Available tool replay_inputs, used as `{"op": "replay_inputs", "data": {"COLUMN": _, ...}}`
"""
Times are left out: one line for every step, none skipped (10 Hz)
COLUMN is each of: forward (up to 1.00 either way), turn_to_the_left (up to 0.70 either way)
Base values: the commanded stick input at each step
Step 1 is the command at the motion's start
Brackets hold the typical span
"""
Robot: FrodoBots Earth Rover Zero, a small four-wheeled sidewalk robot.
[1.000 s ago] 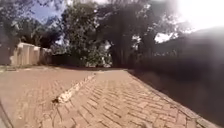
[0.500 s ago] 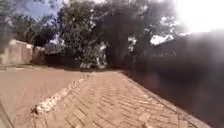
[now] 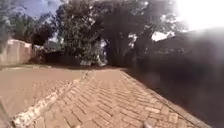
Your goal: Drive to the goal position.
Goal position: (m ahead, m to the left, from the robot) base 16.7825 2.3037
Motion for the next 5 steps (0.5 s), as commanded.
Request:
{"op": "replay_inputs", "data": {"forward": 0.70, "turn_to_the_left": 0.00}}
{"op": "replay_inputs", "data": {"forward": 0.70, "turn_to_the_left": 0.00}}
{"op": "replay_inputs", "data": {"forward": 0.70, "turn_to_the_left": 0.00}}
{"op": "replay_inputs", "data": {"forward": 0.70, "turn_to_the_left": 0.00}}
{"op": "replay_inputs", "data": {"forward": 0.70, "turn_to_the_left": 0.00}}
